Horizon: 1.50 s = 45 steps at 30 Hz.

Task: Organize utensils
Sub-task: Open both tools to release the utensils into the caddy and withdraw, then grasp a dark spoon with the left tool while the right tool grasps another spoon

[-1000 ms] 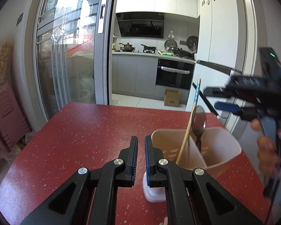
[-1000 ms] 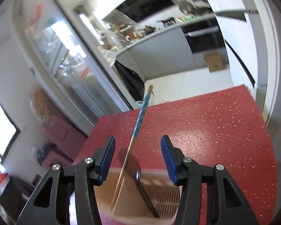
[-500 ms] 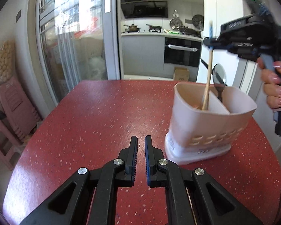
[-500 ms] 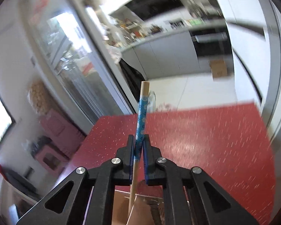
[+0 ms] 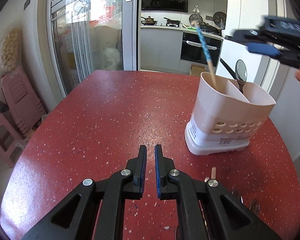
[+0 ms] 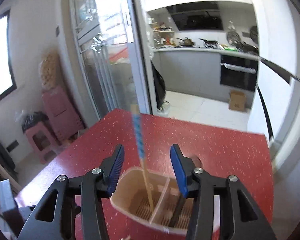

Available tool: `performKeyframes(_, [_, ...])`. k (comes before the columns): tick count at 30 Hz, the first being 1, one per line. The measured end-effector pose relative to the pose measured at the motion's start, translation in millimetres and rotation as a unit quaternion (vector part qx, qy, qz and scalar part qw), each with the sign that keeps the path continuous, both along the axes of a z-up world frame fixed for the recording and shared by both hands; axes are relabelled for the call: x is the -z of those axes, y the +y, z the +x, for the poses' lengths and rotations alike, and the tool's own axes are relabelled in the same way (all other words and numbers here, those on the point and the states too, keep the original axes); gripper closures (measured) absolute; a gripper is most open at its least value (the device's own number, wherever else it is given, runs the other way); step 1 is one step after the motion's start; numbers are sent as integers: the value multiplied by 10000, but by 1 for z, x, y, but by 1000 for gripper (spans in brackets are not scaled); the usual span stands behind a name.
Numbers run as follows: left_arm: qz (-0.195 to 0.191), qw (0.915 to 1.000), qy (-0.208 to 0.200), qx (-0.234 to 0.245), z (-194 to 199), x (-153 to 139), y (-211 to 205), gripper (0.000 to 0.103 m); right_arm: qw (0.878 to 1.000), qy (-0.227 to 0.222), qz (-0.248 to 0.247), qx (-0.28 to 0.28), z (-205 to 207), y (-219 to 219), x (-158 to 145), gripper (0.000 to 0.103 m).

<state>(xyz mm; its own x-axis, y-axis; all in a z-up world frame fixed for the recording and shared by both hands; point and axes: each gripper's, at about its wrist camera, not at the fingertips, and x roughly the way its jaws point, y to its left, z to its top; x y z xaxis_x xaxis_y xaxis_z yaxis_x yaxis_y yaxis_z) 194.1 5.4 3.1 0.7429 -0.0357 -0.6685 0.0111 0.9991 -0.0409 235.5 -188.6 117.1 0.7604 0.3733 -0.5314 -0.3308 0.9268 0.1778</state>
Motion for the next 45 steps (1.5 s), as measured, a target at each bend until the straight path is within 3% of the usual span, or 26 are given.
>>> performKeyframes(1, [-7, 10000, 28, 0, -2, 0, 2, 0, 9999, 92, 74, 84, -7, -6, 1, 51])
performKeyframes(3, [-8, 9998, -107, -154, -12, -3, 5, 0, 9993, 267, 179, 183, -22, -16, 6, 51])
performKeyframes(9, [186, 9998, 11, 118, -27, 3, 8, 0, 9900, 1223, 457, 536, -74, -46, 42, 48])
performKeyframes(17, [342, 9971, 530, 437, -50, 25, 20, 0, 9568, 2643, 753, 946, -129, -66, 113, 48])
performKeyframes(23, [581, 9900, 752, 1047, -67, 37, 20, 0, 9349, 3268, 752, 1164, -151, -69, 144, 48])
performKeyframes(28, [727, 9820, 927, 1473, -72, 45, 15, 0, 9266, 3466, 591, 1333, -156, -68, 156, 48])
performKeyframes(37, [716, 9744, 1116, 1815, -63, 55, 17, 0, 9295, 3415, -187, 1378, -151, -29, 161, 54])
performKeyframes(45, [892, 9601, 1304, 2308, -53, 61, 3, 0, 9296, 3315, -715, 1445, -152, 1, 161, 56])
